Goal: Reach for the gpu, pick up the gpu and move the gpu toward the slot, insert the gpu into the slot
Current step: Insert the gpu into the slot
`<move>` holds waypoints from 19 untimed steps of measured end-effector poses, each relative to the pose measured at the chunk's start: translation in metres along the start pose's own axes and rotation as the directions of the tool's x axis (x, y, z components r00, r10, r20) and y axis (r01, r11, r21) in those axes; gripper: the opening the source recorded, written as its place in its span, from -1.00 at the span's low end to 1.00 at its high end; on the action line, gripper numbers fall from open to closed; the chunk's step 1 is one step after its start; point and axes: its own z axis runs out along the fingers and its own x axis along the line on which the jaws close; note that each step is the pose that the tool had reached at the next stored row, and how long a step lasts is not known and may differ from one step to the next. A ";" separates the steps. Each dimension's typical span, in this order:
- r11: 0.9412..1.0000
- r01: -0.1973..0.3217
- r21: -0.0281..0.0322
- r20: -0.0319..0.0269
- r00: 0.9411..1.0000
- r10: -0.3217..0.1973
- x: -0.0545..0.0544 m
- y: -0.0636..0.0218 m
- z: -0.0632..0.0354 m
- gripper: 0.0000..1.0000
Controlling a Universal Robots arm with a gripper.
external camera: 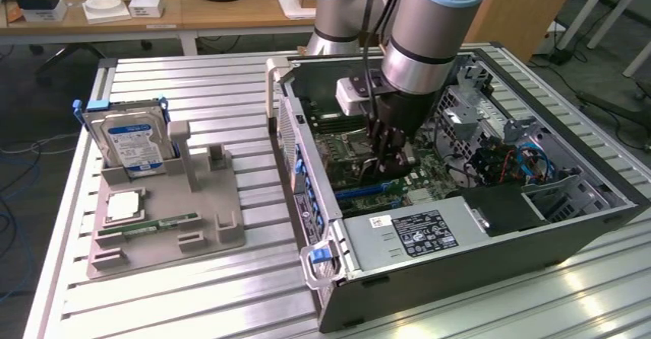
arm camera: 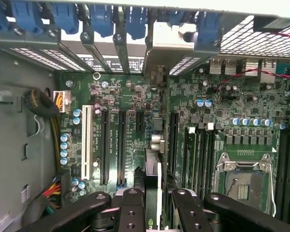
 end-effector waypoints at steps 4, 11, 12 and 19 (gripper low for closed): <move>1.000 0.004 0.000 0.000 1.000 -0.004 0.000 0.0020 0.0061 -0.47; 1.000 0.006 0.000 0.000 1.000 -0.006 -0.001 0.0029 0.0076 -0.47; 1.000 0.005 0.000 0.000 1.000 -0.005 -0.001 0.0029 0.0080 -0.47; 1.000 0.005 0.000 0.000 1.000 -0.005 -0.002 0.0043 0.0088 -0.47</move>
